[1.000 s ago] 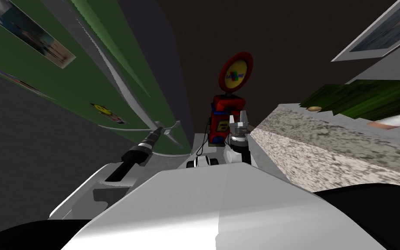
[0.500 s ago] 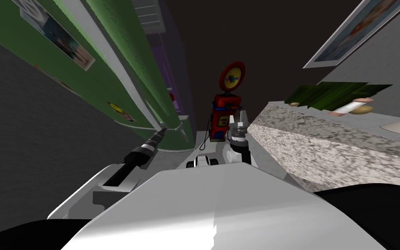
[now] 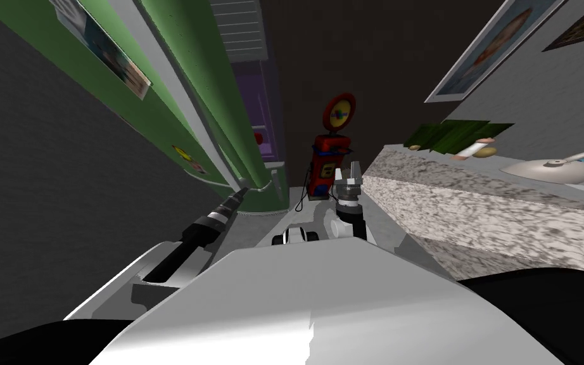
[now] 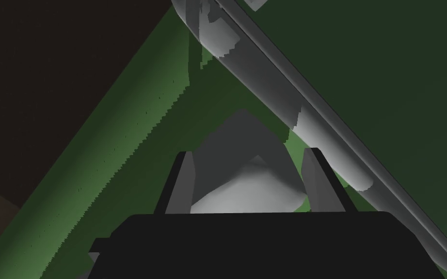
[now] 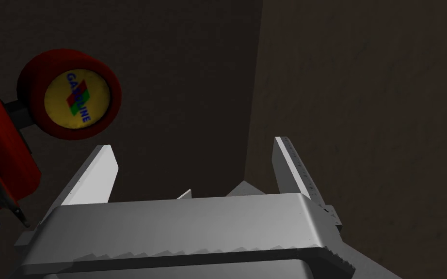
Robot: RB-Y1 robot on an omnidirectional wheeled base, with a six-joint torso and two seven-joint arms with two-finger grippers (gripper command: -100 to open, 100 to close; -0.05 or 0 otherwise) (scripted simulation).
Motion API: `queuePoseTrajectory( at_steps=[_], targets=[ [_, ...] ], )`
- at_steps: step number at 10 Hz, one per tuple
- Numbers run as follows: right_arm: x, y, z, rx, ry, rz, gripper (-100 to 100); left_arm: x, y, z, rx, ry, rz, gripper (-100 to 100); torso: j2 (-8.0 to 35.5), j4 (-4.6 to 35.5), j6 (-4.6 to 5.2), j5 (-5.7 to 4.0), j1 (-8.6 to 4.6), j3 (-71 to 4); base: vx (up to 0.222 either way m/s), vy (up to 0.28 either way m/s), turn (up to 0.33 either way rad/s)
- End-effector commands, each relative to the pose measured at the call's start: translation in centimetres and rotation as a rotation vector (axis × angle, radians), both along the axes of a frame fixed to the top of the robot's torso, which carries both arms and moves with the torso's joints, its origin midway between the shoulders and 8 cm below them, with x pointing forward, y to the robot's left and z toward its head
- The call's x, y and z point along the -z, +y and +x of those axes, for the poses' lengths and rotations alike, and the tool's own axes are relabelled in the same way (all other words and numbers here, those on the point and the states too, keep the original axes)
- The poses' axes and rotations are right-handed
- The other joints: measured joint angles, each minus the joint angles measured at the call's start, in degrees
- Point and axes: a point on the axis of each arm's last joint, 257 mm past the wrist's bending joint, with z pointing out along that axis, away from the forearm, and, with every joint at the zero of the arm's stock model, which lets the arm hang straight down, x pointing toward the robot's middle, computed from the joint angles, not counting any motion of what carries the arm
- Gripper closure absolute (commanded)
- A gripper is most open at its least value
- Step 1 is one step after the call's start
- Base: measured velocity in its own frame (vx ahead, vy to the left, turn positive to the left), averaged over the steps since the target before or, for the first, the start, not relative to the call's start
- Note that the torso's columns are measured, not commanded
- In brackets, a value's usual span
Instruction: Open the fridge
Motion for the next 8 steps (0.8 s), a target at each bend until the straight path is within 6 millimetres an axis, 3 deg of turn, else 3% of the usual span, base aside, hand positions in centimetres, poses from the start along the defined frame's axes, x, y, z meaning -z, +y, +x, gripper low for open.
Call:
queuePoseTrajectory(
  at_steps=[1, 8],
  targets=[
    [0.0, 0.0, 0.0, 0.000, 0.000, 0.000, 0, 0.1, -0.8, -0.2, 0.033, 0.001, 0.000, 100, -0.4, -0.2, 0.03, -0.03, -0.46, -0.2, -0.096, 0.159, -0.083],
    [0.0, 0.0, 0.0, 0.000, 0.000, 0.000, 0, -0.5, -4.0, -1.2, 0.172, -0.011, 0.003, 100, -0.6, 0.0, -0.07, 0.00, 0.30, -0.5, -0.195, 0.246, -0.095]
  ],
)
